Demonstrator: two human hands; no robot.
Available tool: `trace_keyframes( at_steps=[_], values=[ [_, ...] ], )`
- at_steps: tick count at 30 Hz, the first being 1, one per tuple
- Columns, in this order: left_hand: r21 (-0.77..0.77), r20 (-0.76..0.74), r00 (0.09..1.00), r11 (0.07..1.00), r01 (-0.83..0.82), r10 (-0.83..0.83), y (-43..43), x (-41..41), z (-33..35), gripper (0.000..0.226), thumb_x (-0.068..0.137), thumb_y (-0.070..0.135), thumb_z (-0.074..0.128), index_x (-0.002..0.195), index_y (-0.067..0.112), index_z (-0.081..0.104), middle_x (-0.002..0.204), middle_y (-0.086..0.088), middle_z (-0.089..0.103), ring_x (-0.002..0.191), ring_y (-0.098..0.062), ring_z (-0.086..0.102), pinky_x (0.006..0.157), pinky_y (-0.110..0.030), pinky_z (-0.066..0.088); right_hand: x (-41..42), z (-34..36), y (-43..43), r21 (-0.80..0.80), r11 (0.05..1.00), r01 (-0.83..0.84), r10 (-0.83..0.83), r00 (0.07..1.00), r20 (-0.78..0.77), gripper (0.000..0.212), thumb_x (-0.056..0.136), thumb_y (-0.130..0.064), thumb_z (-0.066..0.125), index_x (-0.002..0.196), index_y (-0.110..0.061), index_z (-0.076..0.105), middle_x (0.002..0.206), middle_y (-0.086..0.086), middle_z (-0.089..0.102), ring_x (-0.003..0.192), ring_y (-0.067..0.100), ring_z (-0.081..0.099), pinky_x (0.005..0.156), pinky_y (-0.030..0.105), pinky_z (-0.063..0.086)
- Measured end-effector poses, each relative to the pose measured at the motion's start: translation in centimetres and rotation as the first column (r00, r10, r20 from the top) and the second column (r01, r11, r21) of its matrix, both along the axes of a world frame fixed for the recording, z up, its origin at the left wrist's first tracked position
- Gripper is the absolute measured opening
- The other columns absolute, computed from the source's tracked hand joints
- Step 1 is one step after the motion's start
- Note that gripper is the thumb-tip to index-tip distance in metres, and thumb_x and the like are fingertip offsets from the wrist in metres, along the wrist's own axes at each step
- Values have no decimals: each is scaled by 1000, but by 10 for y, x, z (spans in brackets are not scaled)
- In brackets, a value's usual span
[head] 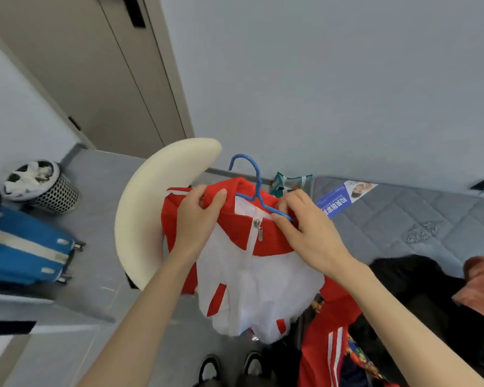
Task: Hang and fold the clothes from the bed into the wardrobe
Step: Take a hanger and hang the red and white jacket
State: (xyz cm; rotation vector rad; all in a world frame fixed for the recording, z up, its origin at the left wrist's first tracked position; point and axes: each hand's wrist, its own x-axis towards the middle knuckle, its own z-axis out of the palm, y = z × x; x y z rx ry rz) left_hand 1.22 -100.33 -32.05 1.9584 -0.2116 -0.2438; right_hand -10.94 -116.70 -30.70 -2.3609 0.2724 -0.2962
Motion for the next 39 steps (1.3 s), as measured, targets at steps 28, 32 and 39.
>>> trace_keyframes(
  at_steps=[28,32,39],
  values=[
    [214,409,907,977,17,-105,380,-176,151,27,92,35,61,117,26,59,107,11,64,102,-11,59,91,-31,45,-107,172,287,128,944,-304,281,945,168,46,69,-32,84,46,-16,48,52,-2,52,53,9,39,54,30,34],
    [174,489,872,983,-61,-32,447,-199,181,31,90,32,64,120,34,57,113,25,60,109,-2,56,94,-19,42,-105,187,345,50,928,-369,348,908,232,41,73,-32,82,52,-19,49,69,0,64,66,16,56,64,39,46],
    [313,520,854,930,-192,1,558,-234,235,30,95,33,55,124,40,49,97,0,64,81,-26,59,77,-41,49,-87,205,447,-43,881,-472,465,843,271,38,82,-35,73,62,-16,48,87,4,67,81,23,59,76,45,49]
  ],
)
